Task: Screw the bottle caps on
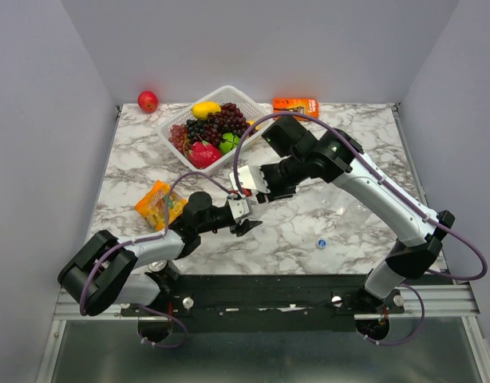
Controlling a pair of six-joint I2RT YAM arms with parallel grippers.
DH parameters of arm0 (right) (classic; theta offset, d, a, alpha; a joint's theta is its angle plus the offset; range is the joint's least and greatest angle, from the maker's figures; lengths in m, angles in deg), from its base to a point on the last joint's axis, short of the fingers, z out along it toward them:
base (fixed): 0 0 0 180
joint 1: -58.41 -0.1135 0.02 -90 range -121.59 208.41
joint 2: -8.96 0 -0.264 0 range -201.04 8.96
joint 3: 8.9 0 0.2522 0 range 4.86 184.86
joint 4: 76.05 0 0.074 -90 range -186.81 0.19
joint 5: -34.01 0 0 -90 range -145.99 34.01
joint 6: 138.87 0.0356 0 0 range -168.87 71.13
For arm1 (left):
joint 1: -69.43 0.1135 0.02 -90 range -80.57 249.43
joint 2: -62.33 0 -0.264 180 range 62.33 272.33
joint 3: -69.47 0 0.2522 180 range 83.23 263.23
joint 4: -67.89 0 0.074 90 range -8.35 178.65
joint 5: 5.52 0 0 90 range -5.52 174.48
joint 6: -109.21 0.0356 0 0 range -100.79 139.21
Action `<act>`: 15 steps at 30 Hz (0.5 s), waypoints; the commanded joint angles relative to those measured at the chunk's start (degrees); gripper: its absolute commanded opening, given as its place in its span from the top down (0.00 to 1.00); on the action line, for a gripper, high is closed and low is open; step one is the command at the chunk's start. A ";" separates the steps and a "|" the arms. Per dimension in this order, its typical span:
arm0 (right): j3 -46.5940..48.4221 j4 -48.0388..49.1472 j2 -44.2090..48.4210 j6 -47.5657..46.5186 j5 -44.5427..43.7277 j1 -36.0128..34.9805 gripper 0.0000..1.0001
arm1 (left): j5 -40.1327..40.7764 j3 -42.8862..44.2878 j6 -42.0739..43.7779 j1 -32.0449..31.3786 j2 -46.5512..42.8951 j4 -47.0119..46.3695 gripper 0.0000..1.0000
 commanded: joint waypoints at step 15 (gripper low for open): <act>-2.69 -11.51 -3.30 4.34 -3.41 -0.86 0.70 | 9.16 3.34 -1.96 -0.75 -0.45 -4.96 1.00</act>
